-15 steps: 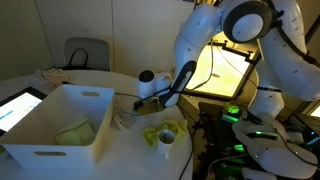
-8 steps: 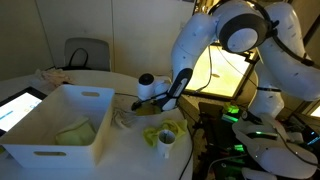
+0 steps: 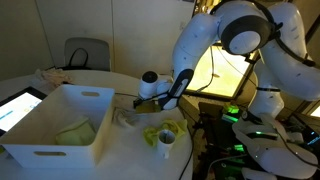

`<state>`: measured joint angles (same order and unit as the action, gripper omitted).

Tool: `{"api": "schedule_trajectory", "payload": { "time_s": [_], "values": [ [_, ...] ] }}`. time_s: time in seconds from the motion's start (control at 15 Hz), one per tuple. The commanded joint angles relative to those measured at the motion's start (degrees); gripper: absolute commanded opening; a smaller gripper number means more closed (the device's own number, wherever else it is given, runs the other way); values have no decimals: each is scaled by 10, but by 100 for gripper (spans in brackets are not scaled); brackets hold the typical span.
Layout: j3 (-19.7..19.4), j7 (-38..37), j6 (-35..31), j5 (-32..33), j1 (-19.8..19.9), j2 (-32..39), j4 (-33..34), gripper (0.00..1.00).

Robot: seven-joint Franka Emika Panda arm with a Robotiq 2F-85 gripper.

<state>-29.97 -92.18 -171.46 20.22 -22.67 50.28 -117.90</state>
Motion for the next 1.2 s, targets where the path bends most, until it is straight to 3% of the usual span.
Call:
{"api": "schedule_trajectory", "payload": {
  "time_s": [0.0,0.53,1.13],
  "values": [
    [-30,44,-47,-36,-32,-15,-38,1],
    [-95,142,-101,-125,-130,-40,-97,1],
    [-257,253,-129,-264,-358,-89,-190,1]
  ]
}}
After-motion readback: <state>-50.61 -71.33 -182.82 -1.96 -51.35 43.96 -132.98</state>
